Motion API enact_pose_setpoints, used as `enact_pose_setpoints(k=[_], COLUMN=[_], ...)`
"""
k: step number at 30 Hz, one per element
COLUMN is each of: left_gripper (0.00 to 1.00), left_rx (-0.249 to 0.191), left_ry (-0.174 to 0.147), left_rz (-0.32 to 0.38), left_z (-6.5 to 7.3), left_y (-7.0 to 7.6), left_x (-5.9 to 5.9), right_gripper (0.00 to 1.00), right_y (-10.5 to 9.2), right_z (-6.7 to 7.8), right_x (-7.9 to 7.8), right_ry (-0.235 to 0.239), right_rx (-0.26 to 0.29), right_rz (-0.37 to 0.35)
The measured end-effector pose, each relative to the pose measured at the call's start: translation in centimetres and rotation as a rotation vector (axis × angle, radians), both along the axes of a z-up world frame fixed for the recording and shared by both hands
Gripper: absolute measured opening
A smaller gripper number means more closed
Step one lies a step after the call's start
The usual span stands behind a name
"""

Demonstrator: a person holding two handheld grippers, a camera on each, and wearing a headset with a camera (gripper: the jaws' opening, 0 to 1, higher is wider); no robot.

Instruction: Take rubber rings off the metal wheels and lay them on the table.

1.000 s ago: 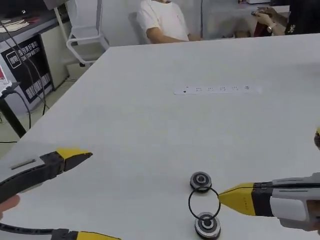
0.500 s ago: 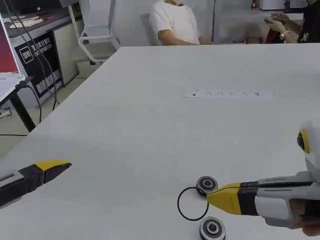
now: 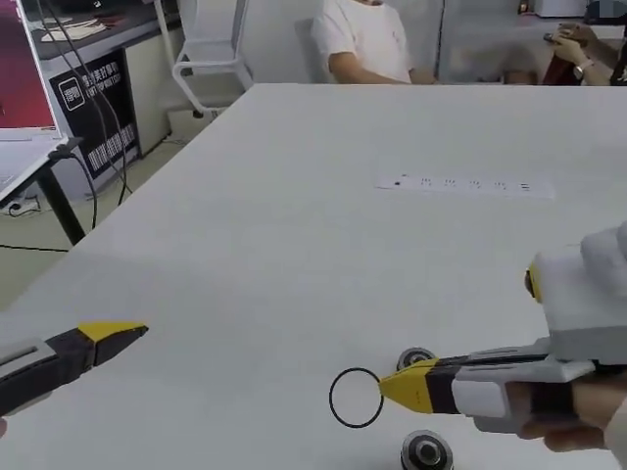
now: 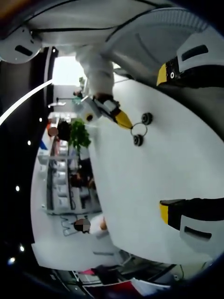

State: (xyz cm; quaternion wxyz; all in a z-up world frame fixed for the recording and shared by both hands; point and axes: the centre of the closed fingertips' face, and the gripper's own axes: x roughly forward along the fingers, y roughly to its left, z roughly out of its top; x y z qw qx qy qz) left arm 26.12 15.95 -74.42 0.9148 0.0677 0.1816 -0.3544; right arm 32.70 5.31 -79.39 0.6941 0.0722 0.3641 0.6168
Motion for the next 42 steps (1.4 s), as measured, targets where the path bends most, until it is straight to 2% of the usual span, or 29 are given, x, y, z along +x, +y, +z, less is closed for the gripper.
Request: enact_pose_setpoints(k=[10, 13, 16, 21, 28, 33, 42], left_gripper=[1.0, 1.0, 1.0, 1.0, 1.0, 1.0, 1.0], left_rx=[-0.005, -0.009, -0.009, -0.008, -0.005, 0.005, 0.017], left_ry=[0.009, 0.012, 0.018, 0.024, 0.019, 0.022, 0.016], left_rz=[0.015, 0.01, 0.003, 0.0, 0.0, -0.007, -0.021], left_z=[-0.3, -0.4, -0.6, -0.7, -0.4, -0.4, -0.1], left_y=[0.1, 0.0, -0.3, -0.3, -0.3, -0.3, -0.6], left_x=[0.0, -0.1, -0.1, -0.1, 0.1, 0.2, 0.4], right_gripper=[0.0, 0.0, 0.0, 0.0, 0.0, 0.07, 0.1], right_y=[0.6, 0.3, 0.2, -0.2, -0.4, -0.7, -1.6], right_z=[-3.2, -4.7, -5.5, -6.5, -6.5, -6.8, -5.9], right_x=[-0.1, 0.3, 0.3, 0.2, 0.6, 0.8, 1.1], right_ry=[0.011, 0.013, 0.036, 0.034, 0.011, 0.004, -0.035], right_rx=[-0.093, -0.155, -0.18, -0.227, -0.242, -0.259, -0.247], right_rz=[0.023, 0.002, -0.001, 0.007, -0.002, -0.008, -0.015])
